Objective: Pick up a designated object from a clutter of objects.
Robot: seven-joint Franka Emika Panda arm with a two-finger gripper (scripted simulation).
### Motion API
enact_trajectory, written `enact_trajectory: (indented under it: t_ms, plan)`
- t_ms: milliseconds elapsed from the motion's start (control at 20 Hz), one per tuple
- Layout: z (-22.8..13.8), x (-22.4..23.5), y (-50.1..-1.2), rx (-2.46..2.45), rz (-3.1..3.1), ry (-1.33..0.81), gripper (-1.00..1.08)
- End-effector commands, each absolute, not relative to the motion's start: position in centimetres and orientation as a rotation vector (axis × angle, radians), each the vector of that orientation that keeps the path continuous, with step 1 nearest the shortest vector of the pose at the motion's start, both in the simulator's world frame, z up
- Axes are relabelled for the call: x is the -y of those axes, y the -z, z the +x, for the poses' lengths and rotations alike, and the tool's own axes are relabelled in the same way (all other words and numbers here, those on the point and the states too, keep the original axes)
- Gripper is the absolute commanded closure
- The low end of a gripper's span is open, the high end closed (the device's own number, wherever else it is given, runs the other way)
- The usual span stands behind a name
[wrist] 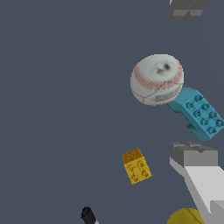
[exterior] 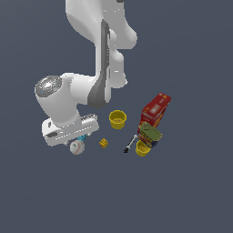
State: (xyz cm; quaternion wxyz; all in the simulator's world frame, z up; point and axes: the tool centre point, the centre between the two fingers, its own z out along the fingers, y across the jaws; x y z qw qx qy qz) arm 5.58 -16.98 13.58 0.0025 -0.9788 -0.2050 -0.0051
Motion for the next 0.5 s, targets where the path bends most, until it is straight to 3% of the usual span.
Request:
enact_trajectory:
  t_ms: [0, 450]
  plan:
    - [5.5, 18.0, -12.3, 0.686, -3.063, 0.012, -0.92]
    - [5.1, 19.9, -9.9, 0.758, -3.049, 0.000, -0.92]
